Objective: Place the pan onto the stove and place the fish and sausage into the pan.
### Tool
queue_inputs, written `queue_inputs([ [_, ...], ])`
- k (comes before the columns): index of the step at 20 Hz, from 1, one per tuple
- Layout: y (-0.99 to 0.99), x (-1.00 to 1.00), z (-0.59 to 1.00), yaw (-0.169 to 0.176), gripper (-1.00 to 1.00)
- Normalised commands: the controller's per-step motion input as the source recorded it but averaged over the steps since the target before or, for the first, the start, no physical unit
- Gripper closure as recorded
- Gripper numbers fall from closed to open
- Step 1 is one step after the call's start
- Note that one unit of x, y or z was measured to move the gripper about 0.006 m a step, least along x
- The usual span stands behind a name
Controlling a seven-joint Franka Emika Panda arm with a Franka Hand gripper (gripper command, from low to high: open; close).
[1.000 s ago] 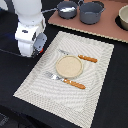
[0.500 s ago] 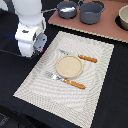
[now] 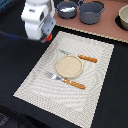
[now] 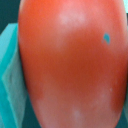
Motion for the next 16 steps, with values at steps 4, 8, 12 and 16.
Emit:
queue_inputs([
  [4,1.0,0.06,0.68,0.0,1.0],
  [8,0.99,0.05,0.09,-0.001,1.0],
  [12,0.99,0.17,0.0,-0.006,1.0],
  [16,0.98,0.24,0.0,-0.01,1.0],
])
